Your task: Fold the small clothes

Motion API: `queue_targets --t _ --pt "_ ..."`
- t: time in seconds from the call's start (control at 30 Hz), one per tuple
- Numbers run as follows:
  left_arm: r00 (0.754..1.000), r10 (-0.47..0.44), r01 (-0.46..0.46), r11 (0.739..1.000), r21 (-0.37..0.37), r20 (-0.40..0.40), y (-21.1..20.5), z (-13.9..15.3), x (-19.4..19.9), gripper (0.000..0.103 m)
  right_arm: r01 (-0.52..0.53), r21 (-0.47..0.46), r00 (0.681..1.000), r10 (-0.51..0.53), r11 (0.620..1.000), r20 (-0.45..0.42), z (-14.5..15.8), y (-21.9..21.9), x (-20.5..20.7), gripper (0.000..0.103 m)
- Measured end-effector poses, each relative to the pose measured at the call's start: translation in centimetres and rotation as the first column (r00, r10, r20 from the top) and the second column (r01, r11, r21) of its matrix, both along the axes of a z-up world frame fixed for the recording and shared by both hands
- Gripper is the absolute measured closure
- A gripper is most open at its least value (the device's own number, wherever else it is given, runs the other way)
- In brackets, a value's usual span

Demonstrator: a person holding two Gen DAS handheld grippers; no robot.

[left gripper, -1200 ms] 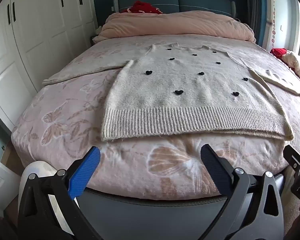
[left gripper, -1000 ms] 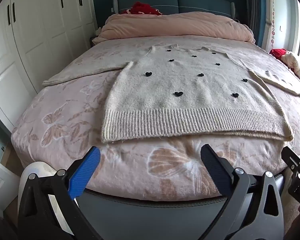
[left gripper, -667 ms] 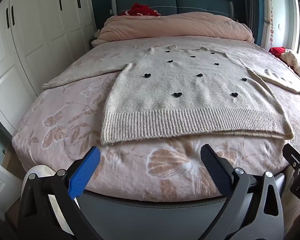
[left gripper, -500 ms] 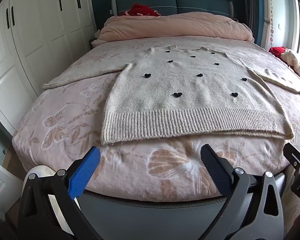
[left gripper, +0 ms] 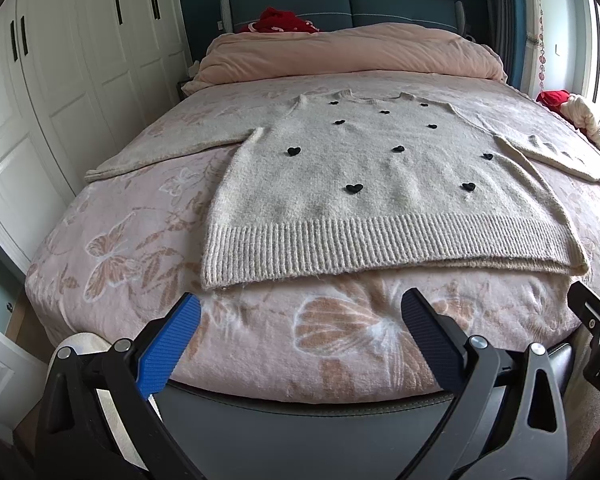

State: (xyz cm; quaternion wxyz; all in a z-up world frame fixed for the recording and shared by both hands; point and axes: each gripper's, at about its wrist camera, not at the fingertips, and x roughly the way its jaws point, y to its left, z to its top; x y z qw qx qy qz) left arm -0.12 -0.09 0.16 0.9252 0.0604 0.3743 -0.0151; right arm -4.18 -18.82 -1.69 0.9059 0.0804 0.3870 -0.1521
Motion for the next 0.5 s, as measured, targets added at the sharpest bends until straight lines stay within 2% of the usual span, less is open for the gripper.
queue_targets --t 0.5 --pt "1.000 -0.006 0.006 1.000 0.003 -0.008 -0.04 -0.27 0.14 0.005 0.000 0.000 1.000 0.000 1.000 -0.001 -0.06 0.04 0.03 0.005"
